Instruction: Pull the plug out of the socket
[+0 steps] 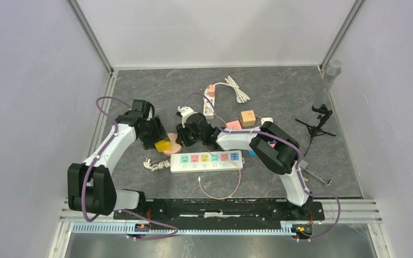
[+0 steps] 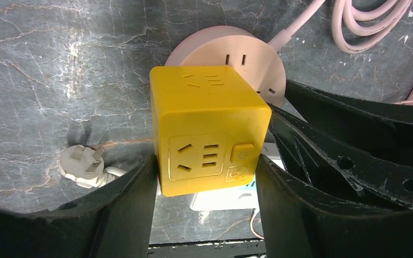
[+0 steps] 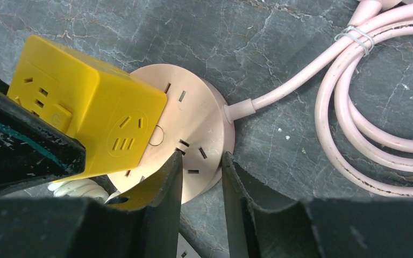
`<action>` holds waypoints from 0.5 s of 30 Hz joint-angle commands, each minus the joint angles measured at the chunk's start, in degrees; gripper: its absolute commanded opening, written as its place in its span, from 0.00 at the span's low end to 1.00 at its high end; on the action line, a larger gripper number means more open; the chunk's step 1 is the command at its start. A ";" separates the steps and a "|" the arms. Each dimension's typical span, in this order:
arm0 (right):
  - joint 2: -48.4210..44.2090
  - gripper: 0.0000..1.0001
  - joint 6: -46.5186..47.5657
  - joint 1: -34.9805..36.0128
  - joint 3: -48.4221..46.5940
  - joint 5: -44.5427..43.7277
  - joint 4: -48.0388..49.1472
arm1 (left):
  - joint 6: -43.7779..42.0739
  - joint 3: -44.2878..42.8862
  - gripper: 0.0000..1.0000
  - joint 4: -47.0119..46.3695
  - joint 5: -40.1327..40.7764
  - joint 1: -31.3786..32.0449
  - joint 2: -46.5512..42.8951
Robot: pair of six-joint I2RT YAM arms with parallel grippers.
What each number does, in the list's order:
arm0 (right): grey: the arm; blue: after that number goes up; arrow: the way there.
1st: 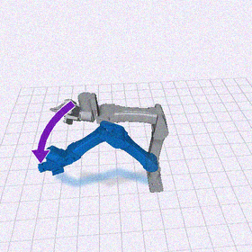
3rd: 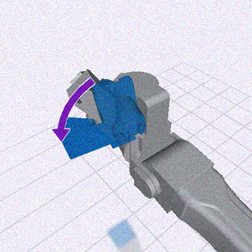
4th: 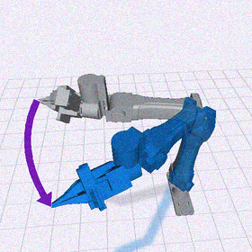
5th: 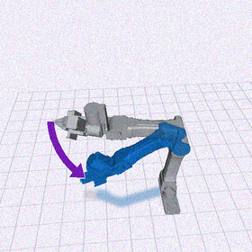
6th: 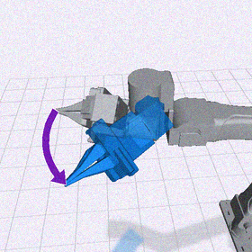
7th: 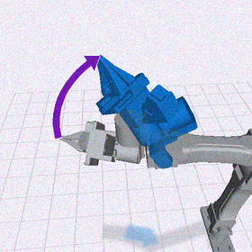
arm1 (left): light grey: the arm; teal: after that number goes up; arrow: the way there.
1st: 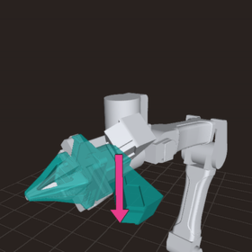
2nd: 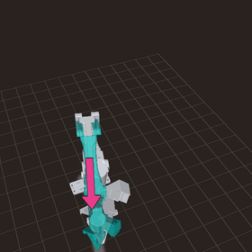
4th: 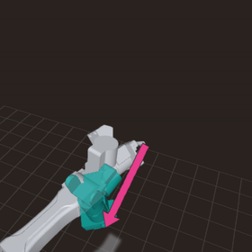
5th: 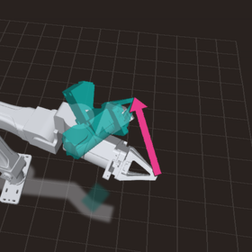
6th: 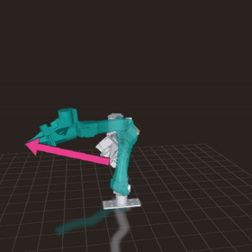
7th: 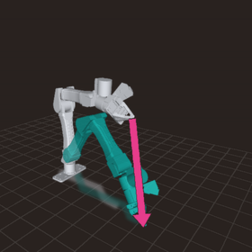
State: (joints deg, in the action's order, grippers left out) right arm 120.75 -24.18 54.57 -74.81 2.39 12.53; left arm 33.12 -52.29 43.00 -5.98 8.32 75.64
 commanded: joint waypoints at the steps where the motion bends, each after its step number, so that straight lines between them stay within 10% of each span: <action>1: 4.32 0.35 5.46 0.98 3.58 -3.09 -12.37 | -1.91 -4.63 0.46 0.13 -6.78 0.03 -0.21; 15: 6.46 0.32 4.49 1.60 3.83 -4.96 -15.21 | -0.24 -2.16 0.42 -5.98 -5.76 2.41 1.24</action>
State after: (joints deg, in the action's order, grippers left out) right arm 120.75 -22.48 55.55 -74.28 0.38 13.89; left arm 32.93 -54.52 45.10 -4.64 9.47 77.25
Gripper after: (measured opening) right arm 0.317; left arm 0.682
